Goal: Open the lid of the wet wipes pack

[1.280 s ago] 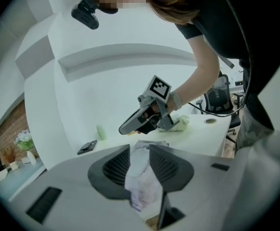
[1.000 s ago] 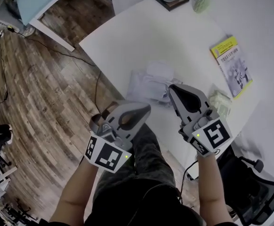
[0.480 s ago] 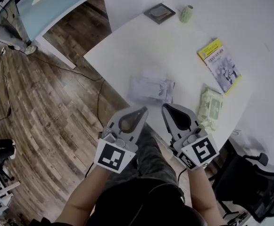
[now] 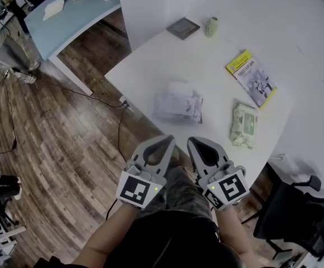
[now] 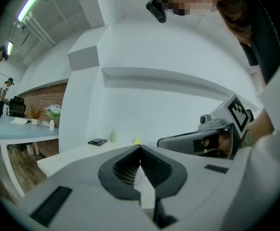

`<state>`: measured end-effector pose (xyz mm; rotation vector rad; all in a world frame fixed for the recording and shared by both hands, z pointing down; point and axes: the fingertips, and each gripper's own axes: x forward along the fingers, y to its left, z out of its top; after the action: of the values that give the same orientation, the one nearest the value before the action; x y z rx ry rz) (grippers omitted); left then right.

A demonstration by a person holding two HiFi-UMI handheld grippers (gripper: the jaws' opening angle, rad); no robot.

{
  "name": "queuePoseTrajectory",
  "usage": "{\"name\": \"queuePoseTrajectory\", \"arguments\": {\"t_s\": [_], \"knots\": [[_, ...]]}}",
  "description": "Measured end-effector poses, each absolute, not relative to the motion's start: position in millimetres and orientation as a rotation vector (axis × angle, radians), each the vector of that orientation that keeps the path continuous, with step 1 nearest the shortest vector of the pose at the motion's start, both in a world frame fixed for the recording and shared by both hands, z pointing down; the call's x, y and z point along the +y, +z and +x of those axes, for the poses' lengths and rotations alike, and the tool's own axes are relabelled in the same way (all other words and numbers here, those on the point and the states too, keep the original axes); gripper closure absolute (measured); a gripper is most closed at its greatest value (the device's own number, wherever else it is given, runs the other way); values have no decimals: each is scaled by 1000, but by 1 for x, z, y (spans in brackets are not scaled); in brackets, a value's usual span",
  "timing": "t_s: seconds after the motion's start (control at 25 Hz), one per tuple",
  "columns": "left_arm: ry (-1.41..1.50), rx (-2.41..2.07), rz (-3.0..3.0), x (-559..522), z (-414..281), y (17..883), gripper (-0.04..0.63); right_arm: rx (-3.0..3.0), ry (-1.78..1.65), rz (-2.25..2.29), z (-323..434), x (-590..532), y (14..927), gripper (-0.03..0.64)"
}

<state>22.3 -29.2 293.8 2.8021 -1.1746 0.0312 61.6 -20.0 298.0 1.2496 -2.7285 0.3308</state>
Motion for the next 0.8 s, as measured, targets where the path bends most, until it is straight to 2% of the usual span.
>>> {"name": "queuePoseTrajectory", "arguments": {"t_s": [0.8], "knots": [[-17, -1197, 2675, -8, 8, 297, 583, -2729, 284, 1246, 54, 6, 287, 600]]}}
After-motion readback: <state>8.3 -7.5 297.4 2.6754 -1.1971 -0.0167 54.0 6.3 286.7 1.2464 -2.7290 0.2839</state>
